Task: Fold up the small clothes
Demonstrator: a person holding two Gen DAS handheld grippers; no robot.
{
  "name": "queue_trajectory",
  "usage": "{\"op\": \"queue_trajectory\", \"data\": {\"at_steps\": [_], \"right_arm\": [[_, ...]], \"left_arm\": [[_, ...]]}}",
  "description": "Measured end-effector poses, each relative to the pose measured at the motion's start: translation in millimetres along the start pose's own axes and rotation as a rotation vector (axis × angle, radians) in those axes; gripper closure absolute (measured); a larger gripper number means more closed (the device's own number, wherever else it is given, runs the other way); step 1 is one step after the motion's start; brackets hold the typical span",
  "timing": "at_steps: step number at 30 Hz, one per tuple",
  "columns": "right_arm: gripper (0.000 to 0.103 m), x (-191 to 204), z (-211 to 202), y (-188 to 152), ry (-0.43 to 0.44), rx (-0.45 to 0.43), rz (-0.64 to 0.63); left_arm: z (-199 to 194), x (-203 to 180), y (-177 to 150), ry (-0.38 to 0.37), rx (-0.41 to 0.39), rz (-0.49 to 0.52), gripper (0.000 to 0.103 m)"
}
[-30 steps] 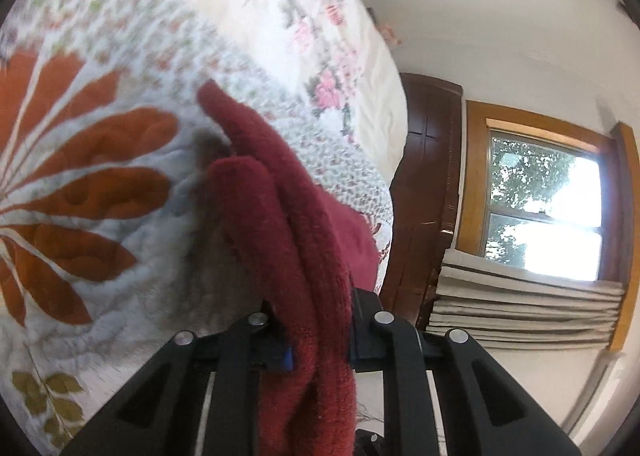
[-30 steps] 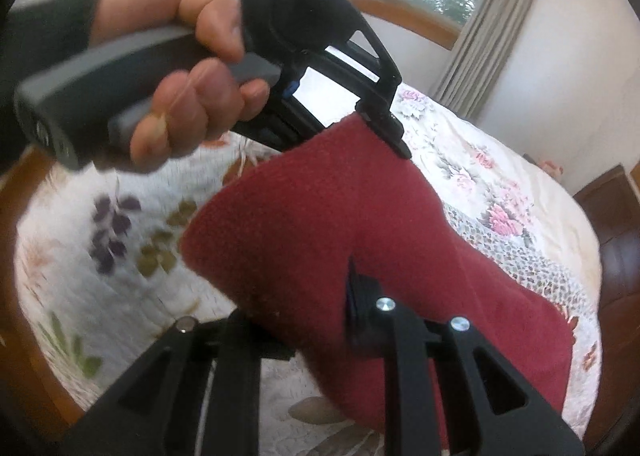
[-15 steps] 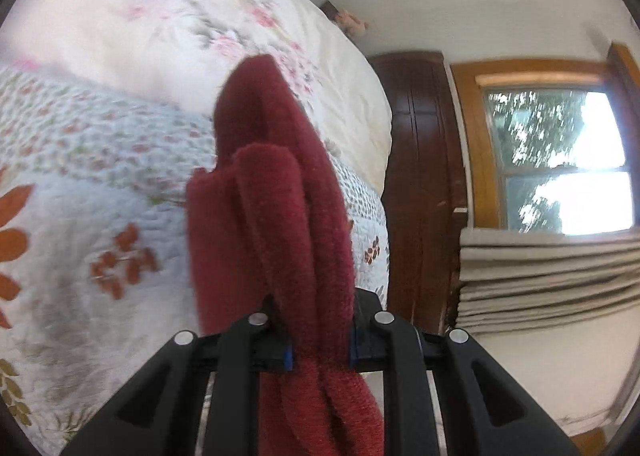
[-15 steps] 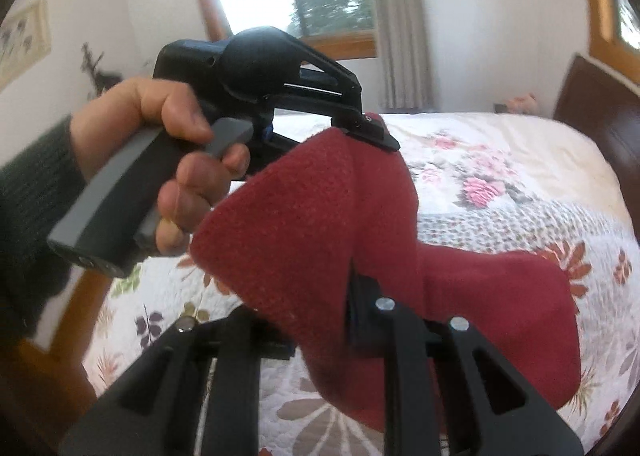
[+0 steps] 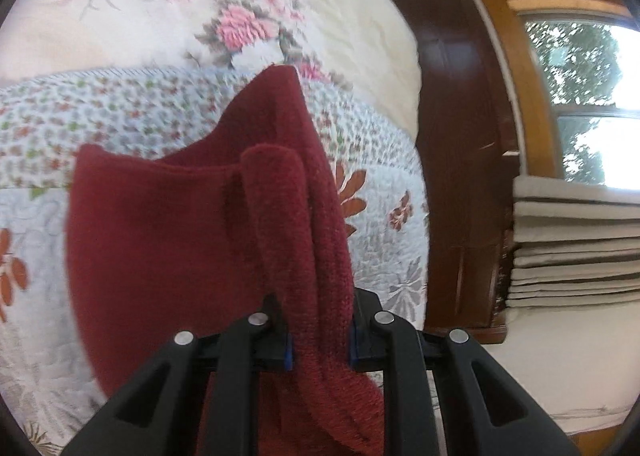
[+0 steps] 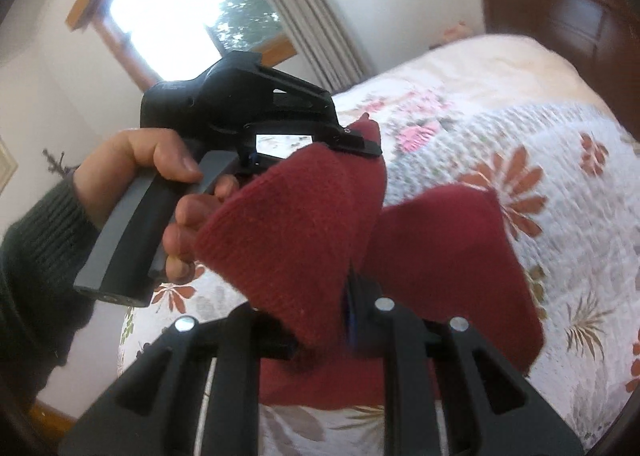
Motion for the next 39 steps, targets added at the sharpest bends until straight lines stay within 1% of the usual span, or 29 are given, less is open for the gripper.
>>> {"op": "queue_trajectory", "data": {"at_steps": [1,4,7,9,13,15,16,17,18,19,20,21,22,23,24,25,26,27,28,29,31,32,33,34,35,36,37,38,39], "right_arm": [[0.086,-7,3,-13,0.002,0.0,0.021],[0.086,-35,-4,-19,0.03,-0.003,0.1],[0.086,-56,-9,-26,0.058,0.001,0.168],[0.086,-65,-11,-28,0.071,0.007,0.178],[0.086,-72,-16,-31,0.125,0.003,0.216],[0.086,-81,-14,-35,0.159,0.006,0.257],[0.086,-84,-13,-39,0.169,0.011,0.267],[0.085,-87,-12,-42,0.175,0.017,0.271],[0.08,-93,-11,-48,0.19,0.03,0.291],[0.077,-94,-12,-51,0.208,0.037,0.313],[0.069,-99,-12,-55,0.218,0.044,0.331],[0.056,-106,-14,-59,0.223,0.052,0.352],[0.051,-109,-18,-59,0.234,0.05,0.362],[0.045,-111,-21,-59,0.249,0.051,0.366],[0.042,-113,-25,-58,0.275,0.056,0.376],[0.034,-115,-27,-57,0.311,0.068,0.401],[0.029,-116,-27,-55,0.349,0.078,0.43],[0.029,-119,-25,-53,0.382,0.088,0.465],[0.028,-122,-23,-51,0.397,0.104,0.486],[0.028,-121,-18,-47,0.424,0.135,0.496],[0.028,-120,-11,-44,0.445,0.181,0.494],[0.047,-120,-6,-42,0.449,0.206,0.479],[0.079,-119,-2,-41,0.451,0.246,0.46],[0.079,-123,-2,-41,0.441,0.257,0.467],[0.082,-128,-7,-38,0.44,0.253,0.474],[0.084,-131,-11,-38,0.437,0.251,0.469],[0.084,-138,-15,-40,0.415,0.254,0.466],[0.084,-145,-16,-46,0.388,0.267,0.472],[0.082,-152,-15,-56,0.359,0.291,0.477]], "left_arm": [[11,-6,-1,0.014,0.007,0.003,0.085],[43,-14,-5,0.051,0.038,0.01,0.085],[64,-23,-9,0.081,0.054,0.025,0.085],[72,-26,-10,0.11,0.055,0.04,0.085],[77,-38,-10,0.207,0.042,0.102,0.085],[82,-43,-12,0.242,0.047,0.127,0.081],[82,-44,-12,0.241,0.04,0.124,0.073],[81,-47,-13,0.222,0.031,0.117,0.057],[77,-51,-14,0.188,0.02,0.109,0.049],[75,-55,-15,0.169,0.011,0.11,0.038],[69,-62,-17,0.149,-0.005,0.123,0.032],[62,-69,-20,0.126,-0.022,0.146,0.03],[56,-75,-24,0.108,-0.037,0.167,0.027],[46,-79,-30,0.086,-0.061,0.199,0.025],[36,-82,-36,0.069,-0.085,0.223,0.025],[26,-82,-42,0.053,-0.113,0.24,0.023],[18,-81,-47,0.047,-0.136,0.247,0.019],[9,-76,-53,0.042,-0.165,0.252,0.019],[-4,-67,-65,0.035,-0.207,0.256,0.019],[-10,-63,-72,0.029,-0.222,0.259,0.019],[-21,-49,-94,0.009,-0.25,0.266,0.019],[-24,-42,-104,0.0,-0.259,0.266,0.019],[-26,-37,-113,-0.01,-0.263,0.269,0.019],[-26,-34,-125,-0.026,-0.263,0.284,0.02],[-26,-33,-135,-0.041,-0.268,0.298,0.02],[-26,-31,-142,-0.055,-0.274,0.309,0.02],[-19,-31,-153,-0.071,-0.26,0.325,0.02],[-11,-29,-159,-0.066,-0.24,0.337,0.02],[5,-24,-165,-0.027,-0.211,0.354,0.02]]}}
Point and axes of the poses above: each gripper's, at about its wrist camera, not at the fingertips, and z roughly the way its jaws point, x to its left, y to its top, the point moved 8 cm from there along z, roughly the way its jaws point, and after that the axes turned 13 degrees about y, right-handed, at the moved point
